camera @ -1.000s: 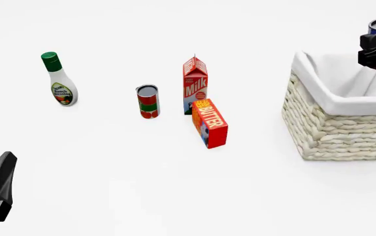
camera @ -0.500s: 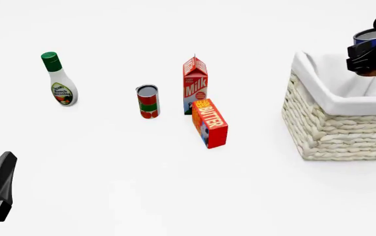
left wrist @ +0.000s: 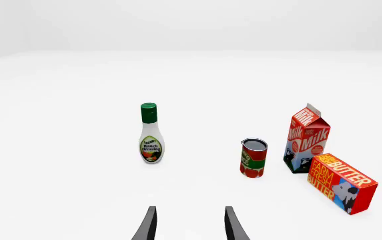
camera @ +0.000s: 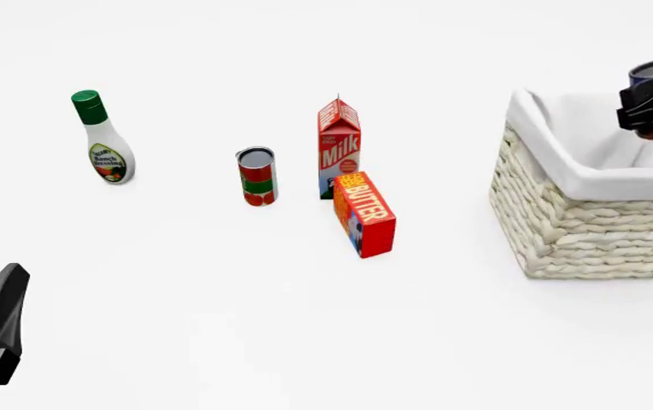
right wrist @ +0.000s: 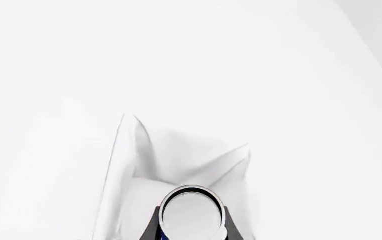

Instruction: Pick the alphabet soup and place it in the basket.

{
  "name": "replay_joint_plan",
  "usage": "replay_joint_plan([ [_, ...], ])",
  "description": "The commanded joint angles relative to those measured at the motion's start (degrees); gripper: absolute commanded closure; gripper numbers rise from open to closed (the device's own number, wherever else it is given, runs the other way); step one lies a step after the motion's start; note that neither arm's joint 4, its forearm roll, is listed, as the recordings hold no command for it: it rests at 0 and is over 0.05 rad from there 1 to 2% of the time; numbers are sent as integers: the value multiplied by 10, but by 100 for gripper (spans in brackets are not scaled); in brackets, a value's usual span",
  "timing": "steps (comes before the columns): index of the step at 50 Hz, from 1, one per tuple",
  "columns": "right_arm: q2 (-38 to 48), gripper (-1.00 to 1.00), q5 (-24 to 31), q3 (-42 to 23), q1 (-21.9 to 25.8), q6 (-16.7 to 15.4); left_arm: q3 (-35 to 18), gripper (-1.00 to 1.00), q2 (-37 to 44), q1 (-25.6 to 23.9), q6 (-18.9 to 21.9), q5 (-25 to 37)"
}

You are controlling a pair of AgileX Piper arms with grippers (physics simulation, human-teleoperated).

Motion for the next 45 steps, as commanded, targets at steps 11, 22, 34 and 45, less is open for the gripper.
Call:
replay_joint_plan([
  [11,28,100,5,-16,-13,-7,0,-100,0,0,0,0],
  [22,51,100,4,-17,-14,-24,0,-100,0,0,0,0],
  [34,66,100,-1,-15,-17,-30,0,-100,0,0,0,0],
  [45,75,100,-6,-14,-16,-30,0,-100,0,0,0,0],
])
